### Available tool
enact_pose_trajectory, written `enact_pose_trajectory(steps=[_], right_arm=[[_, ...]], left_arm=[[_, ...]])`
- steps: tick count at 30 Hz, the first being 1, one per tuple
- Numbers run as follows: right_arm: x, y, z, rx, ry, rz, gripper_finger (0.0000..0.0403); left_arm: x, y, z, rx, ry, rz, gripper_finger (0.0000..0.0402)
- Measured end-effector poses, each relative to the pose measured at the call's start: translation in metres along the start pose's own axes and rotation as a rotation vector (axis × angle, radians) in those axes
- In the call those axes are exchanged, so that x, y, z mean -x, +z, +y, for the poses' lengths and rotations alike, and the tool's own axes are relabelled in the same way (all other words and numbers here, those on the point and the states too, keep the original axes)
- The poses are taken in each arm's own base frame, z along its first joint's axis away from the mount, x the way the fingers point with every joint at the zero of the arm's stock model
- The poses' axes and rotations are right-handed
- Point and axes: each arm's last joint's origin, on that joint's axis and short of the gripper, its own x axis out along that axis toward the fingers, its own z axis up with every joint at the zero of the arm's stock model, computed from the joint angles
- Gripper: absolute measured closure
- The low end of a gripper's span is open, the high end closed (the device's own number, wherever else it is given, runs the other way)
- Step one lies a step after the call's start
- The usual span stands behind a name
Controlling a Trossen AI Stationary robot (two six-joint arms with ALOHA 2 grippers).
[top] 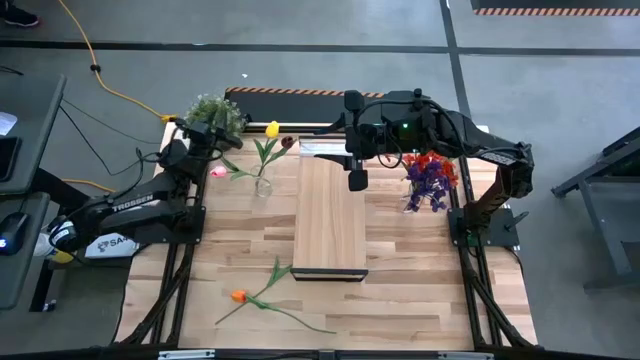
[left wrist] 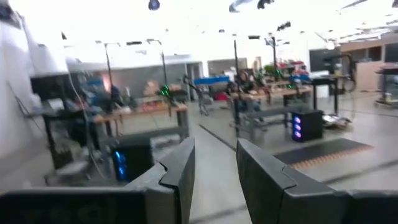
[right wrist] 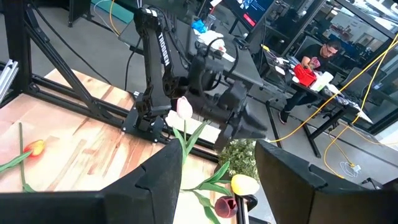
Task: Pick and place flowers into a vace then onto a shelf
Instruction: Put the orange tulip into the left transparent vase
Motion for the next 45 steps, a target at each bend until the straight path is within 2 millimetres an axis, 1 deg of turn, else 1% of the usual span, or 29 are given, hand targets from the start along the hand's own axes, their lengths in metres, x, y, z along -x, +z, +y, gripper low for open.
enact_pose_trajectory(steps=[4, 8, 11, 15, 18, 22, 25, 29, 33, 38, 40, 45], right_arm=[[0.000, 0.000, 0.000, 0.000, 0.000, 0.000, 0.0210], [0.000, 0.000, 0.000, 0.000, 0.000, 0.000, 0.0210], [0.000, 0.000, 0.000, 0.000, 0.000, 0.000, 0.0210], [0.000, 0.000, 0.000, 0.000, -0.001, -0.001, 0.0210], [0.000, 0.001, -0.001, 0.000, -0.006, -0.013, 0.0210], [0.000, 0.003, -0.001, 0.002, -0.015, -0.031, 0.0210], [0.000, 0.004, -0.002, 0.003, -0.020, -0.041, 0.0210], [0.000, 0.005, -0.003, 0.002, -0.027, -0.055, 0.0210], [0.000, 0.007, -0.003, 0.002, -0.033, -0.068, 0.0210], [0.000, 0.007, -0.003, -0.006, -0.034, -0.069, 0.0210], [0.000, 0.007, -0.003, -0.007, -0.034, -0.069, 0.0210], [0.001, 0.006, -0.004, -0.009, -0.071, -0.050, 0.0210]], left_arm=[[-0.006, 0.024, 0.003, -0.063, 0.042, -0.051, 0.0252], [-0.012, 0.054, 0.007, -0.047, 0.065, -0.106, 0.0252], [-0.016, 0.077, 0.010, -0.061, 0.046, -0.094, 0.0252], [-0.020, 0.109, 0.011, -0.088, -0.099, -0.051, 0.0252], [-0.016, 0.134, 0.013, -0.084, -0.220, 0.012, 0.0252], [-0.003, 0.170, 0.020, -0.011, -0.360, 0.070, 0.0252], [0.010, 0.196, 0.030, 0.063, -0.472, 0.108, 0.0252], [0.027, 0.223, 0.042, 0.185, -0.689, 0.164, 0.0252], [0.039, 0.238, 0.048, 0.306, -0.908, 0.232, 0.0252], [0.047, 0.242, 0.044, 0.417, -1.123, 0.306, 0.0252], [0.049, 0.241, 0.042, 0.456, -1.174, 0.353, 0.0252], [0.051, 0.235, 0.027, 0.513, -1.243, 0.528, 0.0252]])
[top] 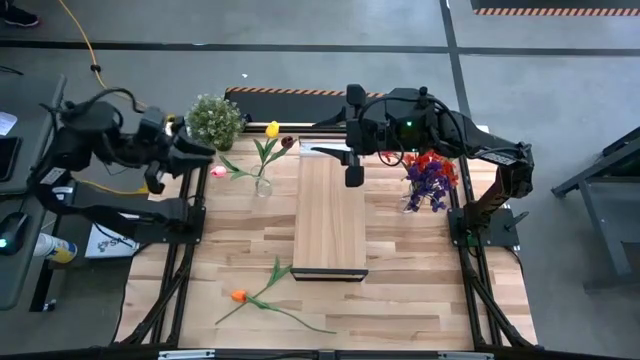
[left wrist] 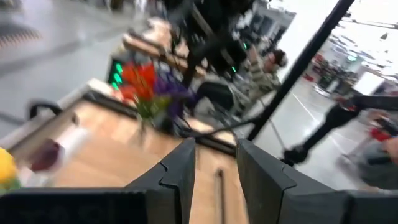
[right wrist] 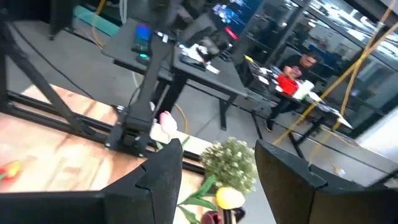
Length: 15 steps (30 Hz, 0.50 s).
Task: Pick and place flowers into a vace then onto a shelf
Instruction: Put the orange tulip into the left transparent vase
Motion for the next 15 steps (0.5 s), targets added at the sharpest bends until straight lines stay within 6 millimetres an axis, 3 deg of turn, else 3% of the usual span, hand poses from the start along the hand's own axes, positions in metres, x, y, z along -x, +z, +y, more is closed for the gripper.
enact_pose_trajectory(steps=[6, 15], right_arm=[[0.002, 0.004, 0.011, -0.022, 0.128, -0.040, 0.0210], [0.015, 0.024, 0.060, -0.037, 0.357, -0.102, 0.0210]], left_arm=[[-0.016, -0.007, -0.005, 0.096, -0.024, 0.103, 0.0252], [-0.034, -0.020, -0.019, 0.143, -0.028, 0.214, 0.0252]])
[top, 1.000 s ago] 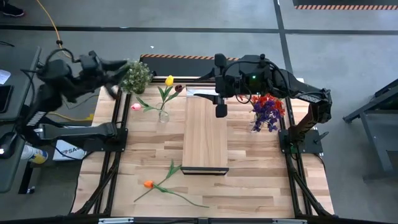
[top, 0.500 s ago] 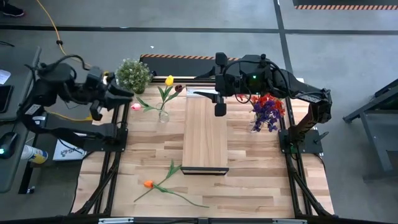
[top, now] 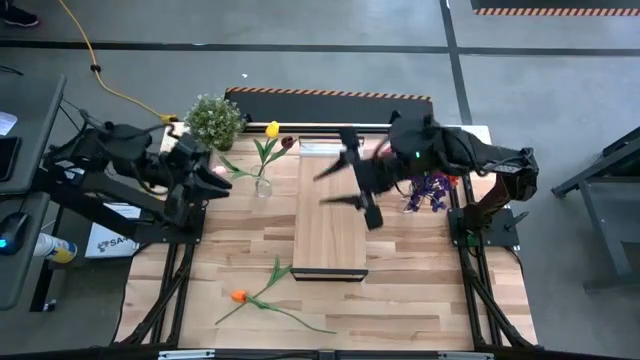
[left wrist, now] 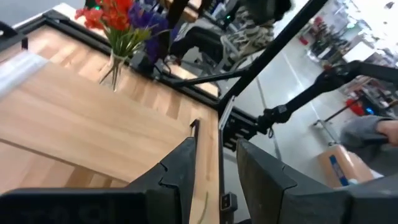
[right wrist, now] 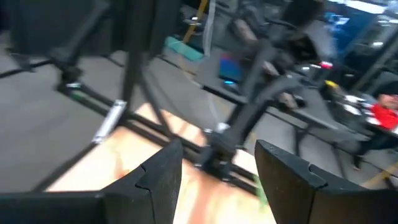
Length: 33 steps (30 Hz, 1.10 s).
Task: Pick and place flowers into a vace then onto a shelf
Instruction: Put the orange tulip into the left transparent vase
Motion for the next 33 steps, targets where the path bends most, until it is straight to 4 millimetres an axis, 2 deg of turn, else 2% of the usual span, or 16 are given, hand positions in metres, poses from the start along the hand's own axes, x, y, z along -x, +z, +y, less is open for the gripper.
enact_pose_trajectory(steps=[12, 17, 23, 33], right_arm=[[0.002, 0.006, 0.073, -0.197, 0.252, 0.145, 0.0210], [0.006, 0.007, 0.095, -0.243, 0.332, 0.206, 0.0210], [0.012, 0.014, 0.119, -0.252, 0.404, 0.197, 0.0210], [0.021, 0.031, 0.152, -0.332, 0.357, 0.139, 0.0210]], left_arm=[[-0.020, -0.013, -0.018, 0.030, 0.070, 0.012, 0.0252], [-0.023, -0.014, -0.022, 0.041, 0.108, -0.027, 0.0252], [-0.023, -0.013, -0.020, 0.051, 0.158, -0.063, 0.0252], [-0.025, -0.013, -0.020, 0.065, 0.176, -0.069, 0.0252]])
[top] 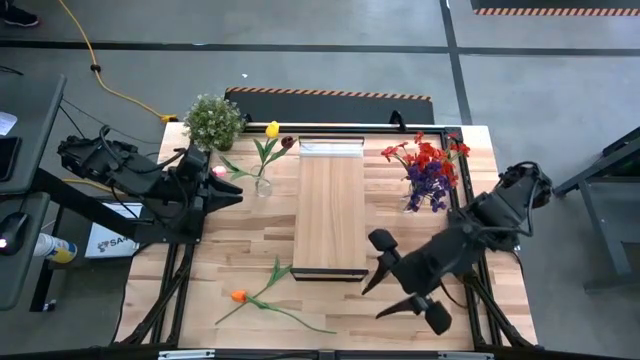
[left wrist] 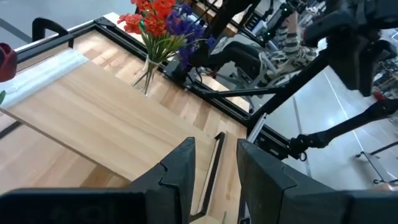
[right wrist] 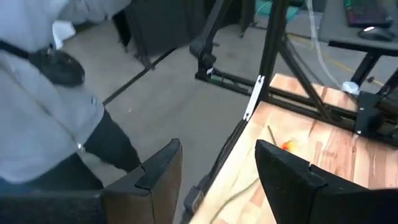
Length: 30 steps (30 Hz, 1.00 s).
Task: Pick and place flowers into a vace then onto a shelf
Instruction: Put the orange tulip into the left transparent vase
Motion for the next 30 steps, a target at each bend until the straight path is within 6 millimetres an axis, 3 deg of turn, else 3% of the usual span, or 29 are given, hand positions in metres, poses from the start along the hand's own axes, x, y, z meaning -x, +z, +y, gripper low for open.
enact_pose_trajectory(steps=[7, 18, 30], right_arm=[[-0.035, 0.004, 0.023, -0.069, -0.063, -0.122, 0.0210], [-0.117, -0.023, 0.038, -0.479, -0.104, -0.099, 0.0210], [-0.190, -0.072, 0.027, -0.710, -0.177, 0.070, 0.0210]], left_arm=[[0.000, -0.002, -0.001, -0.003, -0.061, 0.068, 0.0252], [0.003, -0.006, -0.002, -0.041, -0.156, 0.173, 0.0252], [0.020, -0.007, 0.011, -0.055, -0.143, 0.200, 0.0252]])
